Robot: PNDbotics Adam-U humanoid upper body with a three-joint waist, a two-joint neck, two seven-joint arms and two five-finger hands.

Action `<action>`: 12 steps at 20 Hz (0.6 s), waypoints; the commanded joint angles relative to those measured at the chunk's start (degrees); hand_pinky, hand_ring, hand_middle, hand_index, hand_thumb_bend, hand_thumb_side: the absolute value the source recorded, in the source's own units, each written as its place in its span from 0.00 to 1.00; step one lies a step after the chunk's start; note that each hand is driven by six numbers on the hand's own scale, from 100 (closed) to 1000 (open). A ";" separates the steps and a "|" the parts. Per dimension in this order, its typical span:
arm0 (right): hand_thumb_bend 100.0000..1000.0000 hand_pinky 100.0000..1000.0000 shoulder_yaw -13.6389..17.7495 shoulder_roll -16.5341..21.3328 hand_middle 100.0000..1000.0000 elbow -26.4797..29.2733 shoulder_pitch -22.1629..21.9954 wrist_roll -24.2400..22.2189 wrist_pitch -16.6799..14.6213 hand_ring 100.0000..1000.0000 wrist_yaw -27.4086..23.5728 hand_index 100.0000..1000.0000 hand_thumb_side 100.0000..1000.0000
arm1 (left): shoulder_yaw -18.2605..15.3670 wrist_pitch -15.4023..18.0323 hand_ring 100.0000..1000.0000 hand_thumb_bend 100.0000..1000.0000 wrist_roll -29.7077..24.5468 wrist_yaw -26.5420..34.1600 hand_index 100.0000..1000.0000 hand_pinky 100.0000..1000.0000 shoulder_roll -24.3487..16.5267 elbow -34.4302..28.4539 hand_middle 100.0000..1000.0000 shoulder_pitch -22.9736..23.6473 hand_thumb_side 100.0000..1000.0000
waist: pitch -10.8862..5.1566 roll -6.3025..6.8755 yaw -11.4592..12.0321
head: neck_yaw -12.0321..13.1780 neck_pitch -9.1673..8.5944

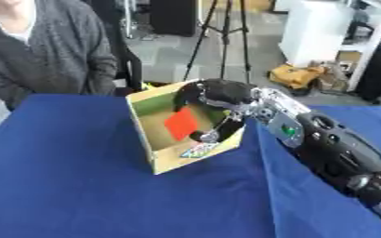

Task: Pick up objects on the table and place them in the box.

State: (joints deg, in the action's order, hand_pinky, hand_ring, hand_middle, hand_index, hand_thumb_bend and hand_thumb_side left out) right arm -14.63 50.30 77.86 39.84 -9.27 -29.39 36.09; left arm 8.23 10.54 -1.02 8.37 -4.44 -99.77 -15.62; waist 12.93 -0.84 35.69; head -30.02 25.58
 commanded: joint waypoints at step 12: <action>0.05 0.75 2.54 3.24 0.82 -8.17 0.00 2.73 0.82 0.91 9.46 0.85 0.36 | 0.55 -0.11 0.76 0.00 -0.80 1.35 0.55 0.44 1.18 -1.93 0.59 -0.64 0.97 | 1.42 0.58 1.04 | -3.24 -5.05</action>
State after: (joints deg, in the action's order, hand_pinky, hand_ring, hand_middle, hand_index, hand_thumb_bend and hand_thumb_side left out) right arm -12.76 51.73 70.24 39.29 -6.98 -28.61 44.35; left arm 8.69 10.33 -1.67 9.54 -3.09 -100.40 -15.63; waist 15.16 -0.47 36.71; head -33.07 21.35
